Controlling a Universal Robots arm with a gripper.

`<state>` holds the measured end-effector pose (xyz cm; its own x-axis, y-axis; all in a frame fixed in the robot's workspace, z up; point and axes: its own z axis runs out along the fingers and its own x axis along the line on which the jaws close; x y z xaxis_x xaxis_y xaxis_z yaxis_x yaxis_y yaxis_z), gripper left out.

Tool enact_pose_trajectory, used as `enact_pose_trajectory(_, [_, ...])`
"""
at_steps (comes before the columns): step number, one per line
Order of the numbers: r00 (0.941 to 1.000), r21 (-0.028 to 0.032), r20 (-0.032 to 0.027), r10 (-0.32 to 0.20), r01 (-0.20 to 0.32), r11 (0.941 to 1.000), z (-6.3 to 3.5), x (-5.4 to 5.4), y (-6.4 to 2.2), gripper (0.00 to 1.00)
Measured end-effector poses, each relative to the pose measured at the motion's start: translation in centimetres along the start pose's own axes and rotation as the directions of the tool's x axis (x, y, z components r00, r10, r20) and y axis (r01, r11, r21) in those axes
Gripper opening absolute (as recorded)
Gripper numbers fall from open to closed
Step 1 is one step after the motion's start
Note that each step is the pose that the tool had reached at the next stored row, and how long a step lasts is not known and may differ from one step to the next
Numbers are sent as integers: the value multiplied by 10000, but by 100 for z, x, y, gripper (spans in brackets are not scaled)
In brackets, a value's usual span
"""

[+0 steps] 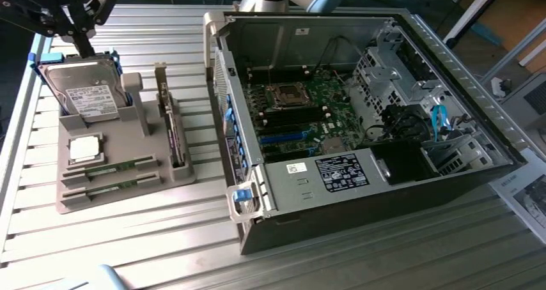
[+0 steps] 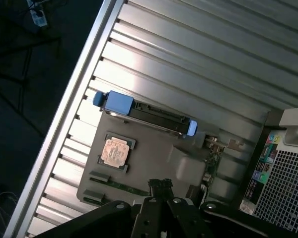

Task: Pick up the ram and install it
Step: 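Reach for the ram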

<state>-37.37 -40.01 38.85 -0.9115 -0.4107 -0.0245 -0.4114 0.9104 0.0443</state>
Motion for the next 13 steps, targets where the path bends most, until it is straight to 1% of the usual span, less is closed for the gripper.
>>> enact_pose_trajectory(2, [9991,-11,-20,-428,428,9991,0,0,0,10])
enact_pose_trajectory(3, [9977,-18,-30,-684,684,9977,1,0,0,10])
enact_pose_trajectory(5, [9915,-36,-56,-1301,1301,9915,2,0,0,10])
enact_pose_trajectory(6, [9890,-41,-63,-1480,1479,9890,2,0,0,10])
enact_pose_trajectory(7, [9848,-49,-74,-1737,1737,9848,2,0,0,10])
enact_pose_trajectory(8, [9819,-55,-80,-1893,1893,9819,3,0,0,10])
enact_pose_trajectory(9, [9761,-64,-91,-2171,2170,9761,3,0,0,10])
enact_pose_trajectory(11, [9667,-77,-106,-2555,2555,9668,3,0,0,10])
enact_pose_trajectory(13, [9552,-92,-121,-2959,2958,9552,4,0,0,10])
